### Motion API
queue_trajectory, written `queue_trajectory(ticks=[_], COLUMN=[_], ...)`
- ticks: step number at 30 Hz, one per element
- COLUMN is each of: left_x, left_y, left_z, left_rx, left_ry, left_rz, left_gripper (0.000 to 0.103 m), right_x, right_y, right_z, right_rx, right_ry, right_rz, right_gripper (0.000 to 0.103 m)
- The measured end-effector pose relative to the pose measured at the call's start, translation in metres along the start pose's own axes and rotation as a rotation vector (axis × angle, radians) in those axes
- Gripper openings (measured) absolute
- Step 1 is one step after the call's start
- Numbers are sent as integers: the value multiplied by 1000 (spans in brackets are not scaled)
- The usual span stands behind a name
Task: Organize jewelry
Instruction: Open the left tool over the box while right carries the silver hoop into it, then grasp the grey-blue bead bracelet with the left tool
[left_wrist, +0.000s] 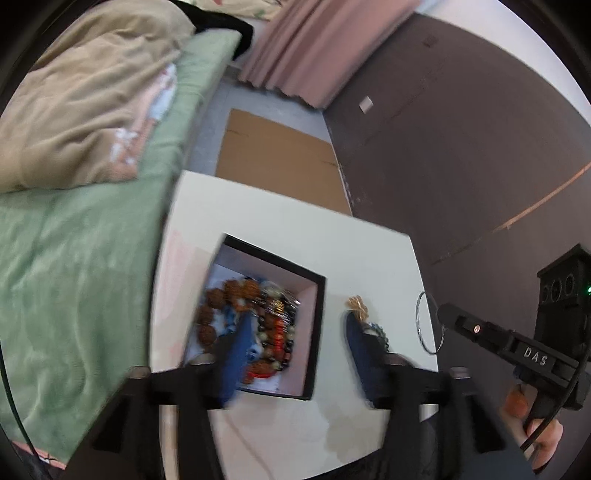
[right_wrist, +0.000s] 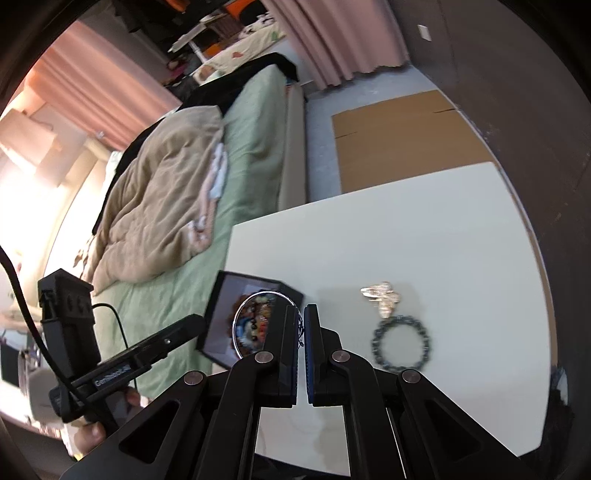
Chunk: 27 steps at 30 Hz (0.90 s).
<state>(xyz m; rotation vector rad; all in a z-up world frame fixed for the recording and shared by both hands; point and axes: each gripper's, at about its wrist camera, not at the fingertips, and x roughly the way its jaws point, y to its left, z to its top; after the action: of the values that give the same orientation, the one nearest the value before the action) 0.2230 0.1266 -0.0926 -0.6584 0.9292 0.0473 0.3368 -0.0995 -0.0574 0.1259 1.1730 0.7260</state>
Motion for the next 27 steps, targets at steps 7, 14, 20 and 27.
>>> queue_trajectory(ticks=[7, 14, 20, 27], left_x=[-29, -47, -59, -56], left_y=[23, 40, 49, 42], left_z=[4, 5, 4, 2], left_rx=[-33, -56, -69, -54], left_ry=[-61, -85, -105, -98], left_rz=[29, 47, 60, 45], left_gripper=[68, 68, 68, 68], right_x=[22, 43, 68, 55], right_y=[30, 58, 70, 54], right_z=[-1, -3, -7, -9], right_rx=[-46, -87, -92, -57], right_ry=[35, 72, 152, 115], right_rz=[49, 84, 129, 107], right_gripper=[4, 4, 29, 65])
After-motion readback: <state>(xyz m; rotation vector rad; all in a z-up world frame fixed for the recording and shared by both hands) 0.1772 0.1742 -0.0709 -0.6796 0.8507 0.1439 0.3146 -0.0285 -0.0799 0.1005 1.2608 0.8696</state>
